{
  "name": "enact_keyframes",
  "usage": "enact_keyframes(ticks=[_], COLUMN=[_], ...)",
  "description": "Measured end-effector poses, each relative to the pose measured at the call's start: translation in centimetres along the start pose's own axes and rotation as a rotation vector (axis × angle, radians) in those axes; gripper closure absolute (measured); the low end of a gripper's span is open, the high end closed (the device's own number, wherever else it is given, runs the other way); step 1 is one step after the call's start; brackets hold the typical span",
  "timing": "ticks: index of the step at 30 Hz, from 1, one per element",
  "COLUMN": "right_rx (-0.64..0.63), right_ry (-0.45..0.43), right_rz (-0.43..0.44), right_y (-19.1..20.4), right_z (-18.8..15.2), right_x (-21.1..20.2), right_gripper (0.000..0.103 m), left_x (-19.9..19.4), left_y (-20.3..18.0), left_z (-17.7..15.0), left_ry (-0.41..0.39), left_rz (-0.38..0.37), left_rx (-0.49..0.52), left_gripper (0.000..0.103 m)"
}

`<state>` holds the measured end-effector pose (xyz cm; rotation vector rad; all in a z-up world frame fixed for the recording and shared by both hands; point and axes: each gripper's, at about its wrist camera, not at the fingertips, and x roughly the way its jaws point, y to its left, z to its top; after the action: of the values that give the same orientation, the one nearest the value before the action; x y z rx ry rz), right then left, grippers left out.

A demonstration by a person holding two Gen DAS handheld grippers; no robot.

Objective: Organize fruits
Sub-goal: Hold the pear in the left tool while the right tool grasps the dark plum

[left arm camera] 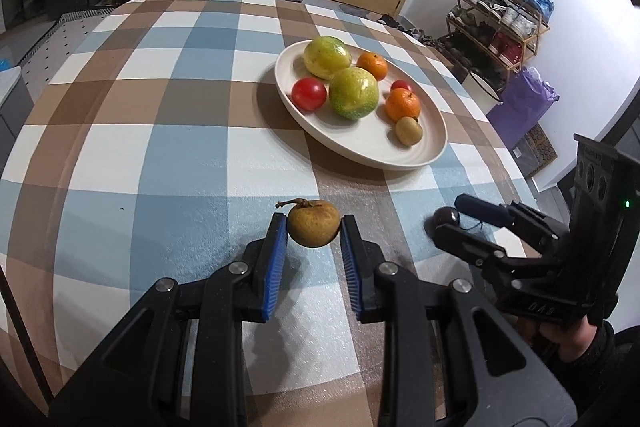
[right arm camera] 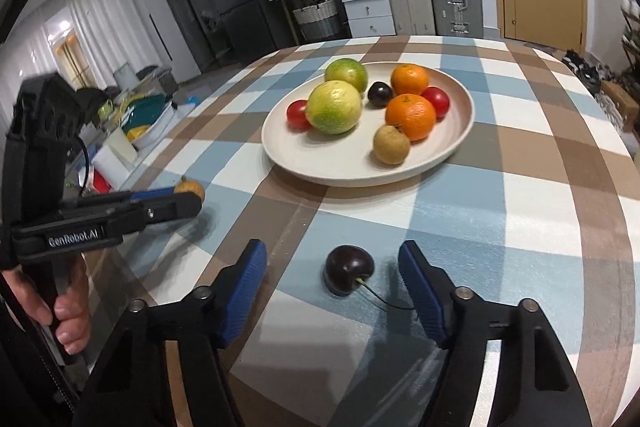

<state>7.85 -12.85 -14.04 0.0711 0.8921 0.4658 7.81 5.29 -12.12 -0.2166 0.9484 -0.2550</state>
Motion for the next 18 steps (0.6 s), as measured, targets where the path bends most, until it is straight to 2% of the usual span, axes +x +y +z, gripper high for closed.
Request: enact_keyframes(ticks=[2, 5, 9, 12, 18], right_rx=[-0.017, -0.029, -0.017, 0.002, 0.002], right_ry=[0.014, 0.021, 0.032, 0.047, 0.039], right_rz=[0.000, -0.019, -0.024, -0.018, -0.002], right_y=[0.3, 0.5, 0.1, -0.4, -0.4], right_z=[0.1, 0.2, 0.2, 0.2, 0.2], right_x=[0.4, 0.7, 1.0, 1.2, 1.1], right_gripper=[0.050, 0.057, 0.074, 0.078, 0.078], left_x=[0.0, -0.2, -0.4, -0.4, -0.3], left_y=[0.1, -0.1, -0.4, -0.7, -1.0], left_z=[0.3, 0.6, 1.2, 1.7, 2.6], left_ry=[-0.003, -0.013, -0.021, -0.024, -0.032], left_rz=[0.002, 0.003, -0.002, -0.005, -0.012], left_rx=[-0.010, -0.008, 0.000, 0.008, 0.015], left_gripper=[0.079, 0.079, 0.079, 0.079, 0.079])
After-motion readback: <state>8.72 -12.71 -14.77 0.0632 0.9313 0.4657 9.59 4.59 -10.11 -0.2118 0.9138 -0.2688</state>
